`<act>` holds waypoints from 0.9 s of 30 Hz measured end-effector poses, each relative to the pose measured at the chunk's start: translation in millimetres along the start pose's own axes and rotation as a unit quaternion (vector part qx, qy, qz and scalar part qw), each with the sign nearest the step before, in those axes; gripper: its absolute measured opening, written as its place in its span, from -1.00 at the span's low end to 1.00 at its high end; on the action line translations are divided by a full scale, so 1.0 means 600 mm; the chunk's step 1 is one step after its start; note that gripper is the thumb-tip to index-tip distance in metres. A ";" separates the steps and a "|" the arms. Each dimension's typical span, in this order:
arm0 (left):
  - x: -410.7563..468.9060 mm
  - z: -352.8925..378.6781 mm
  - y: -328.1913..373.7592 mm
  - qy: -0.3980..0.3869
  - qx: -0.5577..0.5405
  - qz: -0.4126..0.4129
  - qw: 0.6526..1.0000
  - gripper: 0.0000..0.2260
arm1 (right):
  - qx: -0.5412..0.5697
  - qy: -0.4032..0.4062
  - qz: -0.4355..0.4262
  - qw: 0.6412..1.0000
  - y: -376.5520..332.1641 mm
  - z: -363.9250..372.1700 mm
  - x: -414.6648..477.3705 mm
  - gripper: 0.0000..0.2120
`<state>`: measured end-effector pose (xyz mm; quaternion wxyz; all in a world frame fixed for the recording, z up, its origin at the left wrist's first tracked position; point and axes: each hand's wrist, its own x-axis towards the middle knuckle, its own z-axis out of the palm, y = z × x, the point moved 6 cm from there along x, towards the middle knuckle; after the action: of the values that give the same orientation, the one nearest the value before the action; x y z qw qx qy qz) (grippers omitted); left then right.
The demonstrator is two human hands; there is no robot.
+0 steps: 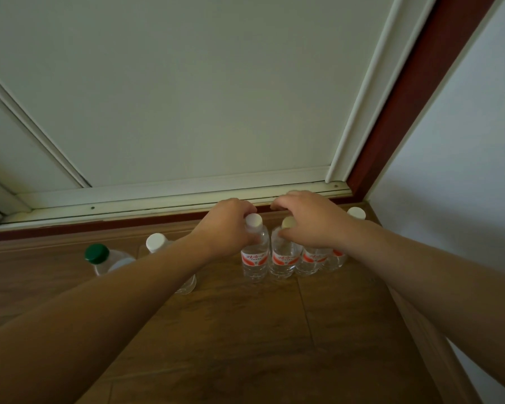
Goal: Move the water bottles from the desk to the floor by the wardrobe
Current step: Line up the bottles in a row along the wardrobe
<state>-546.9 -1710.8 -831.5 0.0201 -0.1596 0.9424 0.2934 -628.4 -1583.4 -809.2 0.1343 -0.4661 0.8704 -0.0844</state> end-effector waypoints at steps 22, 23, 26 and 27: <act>-0.177 -0.193 -0.274 0.034 0.102 -0.147 0.983 -0.48 | 0.016 -0.048 -0.180 0.982 -0.329 0.074 0.122 -0.47; -0.183 -0.193 -0.286 0.034 0.104 -0.152 0.982 -0.49 | 0.009 -0.052 -0.184 0.982 -0.337 0.078 0.127 -0.47; -0.193 -0.190 -0.311 0.027 0.096 -0.163 0.982 -0.57 | -0.024 -0.062 -0.179 0.982 -0.348 0.089 0.138 -0.53; -0.195 -0.188 -0.315 0.026 0.090 -0.162 0.982 -0.63 | -0.034 -0.063 -0.173 0.982 -0.347 0.093 0.141 -0.56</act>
<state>-370.7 -1887.3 -826.2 0.0568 -0.3149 0.9269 0.1963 -491.7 -1769.8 -818.7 0.1566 -0.6185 0.7685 -0.0473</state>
